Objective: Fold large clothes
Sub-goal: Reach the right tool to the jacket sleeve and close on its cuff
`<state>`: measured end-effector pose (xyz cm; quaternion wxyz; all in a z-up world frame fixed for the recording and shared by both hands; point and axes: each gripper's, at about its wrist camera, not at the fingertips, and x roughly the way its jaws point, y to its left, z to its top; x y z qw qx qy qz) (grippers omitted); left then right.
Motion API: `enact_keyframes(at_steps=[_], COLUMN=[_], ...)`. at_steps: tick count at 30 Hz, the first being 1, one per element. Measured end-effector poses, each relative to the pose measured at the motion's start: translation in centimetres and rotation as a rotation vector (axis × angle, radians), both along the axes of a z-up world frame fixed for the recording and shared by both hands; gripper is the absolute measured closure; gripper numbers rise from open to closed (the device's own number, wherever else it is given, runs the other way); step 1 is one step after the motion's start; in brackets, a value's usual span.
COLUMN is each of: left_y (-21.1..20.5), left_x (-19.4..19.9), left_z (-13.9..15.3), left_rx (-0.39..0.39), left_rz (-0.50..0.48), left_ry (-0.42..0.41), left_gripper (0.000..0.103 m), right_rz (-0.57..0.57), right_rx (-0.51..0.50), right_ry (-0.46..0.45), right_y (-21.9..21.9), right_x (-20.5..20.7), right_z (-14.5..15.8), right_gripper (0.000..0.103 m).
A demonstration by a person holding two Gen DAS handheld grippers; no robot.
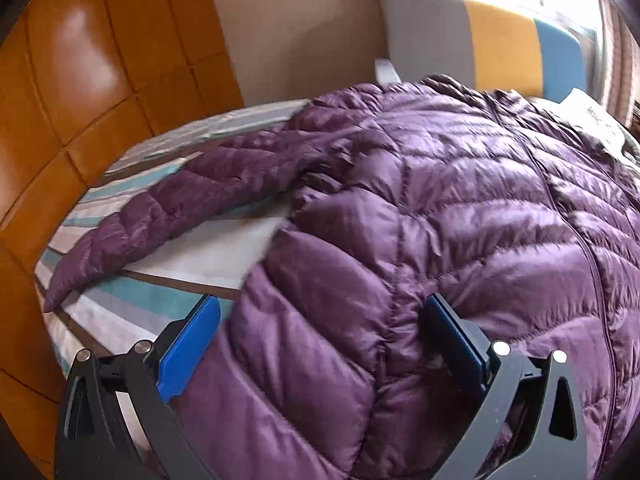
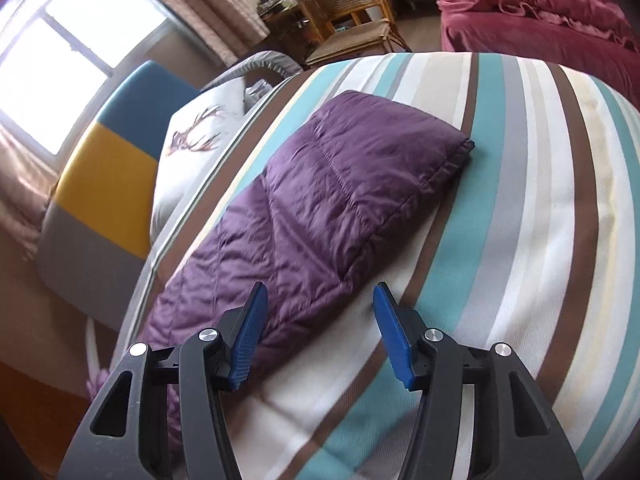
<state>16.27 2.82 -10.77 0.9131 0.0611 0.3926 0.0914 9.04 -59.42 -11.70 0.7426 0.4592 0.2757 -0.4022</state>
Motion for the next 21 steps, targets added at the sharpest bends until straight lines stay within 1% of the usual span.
enact_keyframes(at_steps=[1,3,4,6,7,8,9,10,13,16,19,21], left_y=[0.1,0.2,0.3,0.4,0.4,0.3,0.2,0.1,0.0,0.2,0.6,0.6], left_x=[-0.1,-0.1,0.0,0.4,0.4,0.4,0.5,0.5,0.5,0.6,0.7,0.8], left_z=[0.1,0.2,0.0,-0.5,-0.6,-0.7,-0.9,-1.0,-1.2,-1.3,-1.5,-1.4], left_rx=[0.016,0.038,0.033,0.021,0.021,0.023,0.028,0.033,0.031,0.010,-0.031,-0.035], left_rz=[0.013,0.028,0.027,0.018,0.017,0.016,0.015,0.015,0.014,0.021,0.037,0.038], left_ry=[-0.010,-0.021,-0.014,0.015,0.020,0.024,0.026,0.028,0.037,0.046,0.065,0.073], left_gripper=[0.002,0.002,0.002,0.002,0.002,0.002,0.002,0.002,0.002,0.002,0.002,0.002], right_rz=[-0.016,-0.050,-0.059,-0.074,-0.078,-0.073,-0.059,-0.038,-0.002,0.030,0.078,0.116], right_rx=[0.009,0.021,0.031,0.044,0.042,0.031,0.014,0.005,-0.040,-0.115,-0.191,-0.241], right_ry=[-0.007,-0.013,-0.014,-0.015,-0.004,0.010,0.007,-0.003,0.000,-0.003,0.004,0.012], right_y=[-0.4,-1.1,-1.4,-2.2,-2.3,-2.3,-2.2,-2.2,-1.8,-1.2,-0.1,0.7], right_x=[0.0,0.0,0.0,0.2,0.4,0.4,0.5,0.6,0.7,0.9,1.4,1.6], right_z=[-0.2,-0.5,-0.7,-1.1,-1.2,-1.3,-1.2,-1.3,-0.9,0.2,1.8,3.0], right_gripper=[0.051,0.060,0.066,0.072,0.078,0.081,0.091,0.093,0.097,0.098,0.098,0.098])
